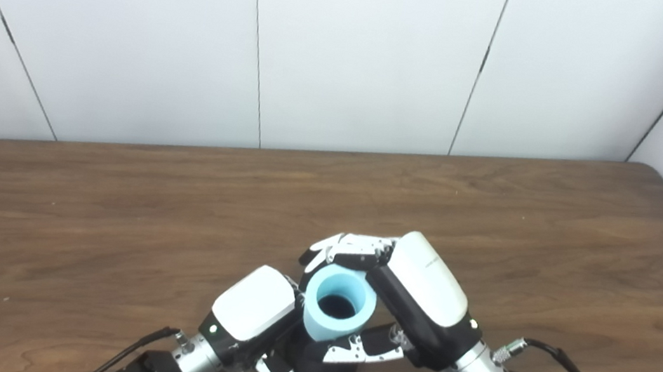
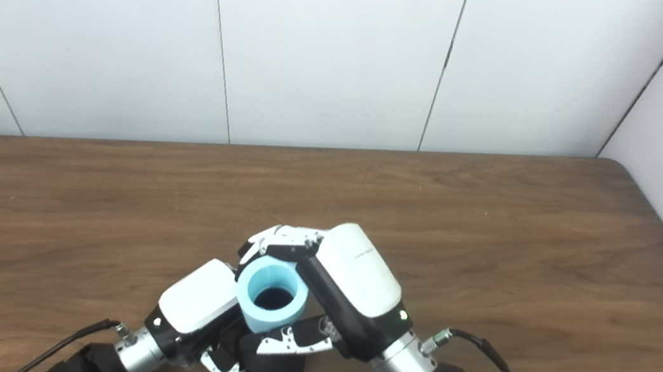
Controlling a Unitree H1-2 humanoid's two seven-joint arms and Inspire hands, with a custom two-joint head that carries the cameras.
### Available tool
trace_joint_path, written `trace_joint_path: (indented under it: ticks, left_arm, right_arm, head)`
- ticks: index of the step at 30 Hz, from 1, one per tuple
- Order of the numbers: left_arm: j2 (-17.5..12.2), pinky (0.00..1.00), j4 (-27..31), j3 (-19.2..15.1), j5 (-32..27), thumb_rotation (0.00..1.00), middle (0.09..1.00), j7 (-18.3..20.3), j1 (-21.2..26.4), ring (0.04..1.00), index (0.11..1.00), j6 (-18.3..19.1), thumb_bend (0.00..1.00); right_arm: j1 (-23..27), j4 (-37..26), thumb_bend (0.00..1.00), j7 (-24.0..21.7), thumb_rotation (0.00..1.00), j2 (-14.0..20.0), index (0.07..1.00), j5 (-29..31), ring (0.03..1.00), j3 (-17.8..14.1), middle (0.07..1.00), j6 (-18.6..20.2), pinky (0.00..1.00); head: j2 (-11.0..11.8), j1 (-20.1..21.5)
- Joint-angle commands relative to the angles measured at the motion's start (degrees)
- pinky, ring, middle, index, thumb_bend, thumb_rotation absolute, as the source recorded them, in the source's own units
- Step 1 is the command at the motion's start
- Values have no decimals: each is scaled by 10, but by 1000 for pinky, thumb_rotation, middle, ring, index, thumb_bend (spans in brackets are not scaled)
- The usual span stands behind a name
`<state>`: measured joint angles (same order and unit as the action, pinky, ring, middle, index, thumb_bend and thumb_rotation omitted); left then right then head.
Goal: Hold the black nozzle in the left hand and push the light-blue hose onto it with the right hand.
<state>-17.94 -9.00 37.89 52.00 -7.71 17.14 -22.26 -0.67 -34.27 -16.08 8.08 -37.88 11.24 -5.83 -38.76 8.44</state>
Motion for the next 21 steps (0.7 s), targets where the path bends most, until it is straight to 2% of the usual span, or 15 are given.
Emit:
trace_joint_path:
  ticks: [1, 9, 21]
  left_arm:
    - [-11, 136, -44, 41, 28, 0, 471, 45, -62, 184, 482, 0, 525]
    - [-11, 131, -40, 43, 31, 0, 471, 46, -64, 179, 482, 1, 525]
    - [-9, 125, -41, 43, 31, 0, 471, 41, -63, 170, 482, 0, 525]
  right_arm:
    - [13, -27, 503, 6, 134, -8, 489, 31, 519, -8, 664, 10, 340]
    - [15, -31, 503, 2, 130, -7, 490, 56, 455, -10, 676, 31, 283]
    - [17, -33, 504, -4, 134, -3, 490, 39, 521, -3, 669, 27, 345]
  head:
    - [-1, 1]
    - [-2, -1]
    - [-2, -2]
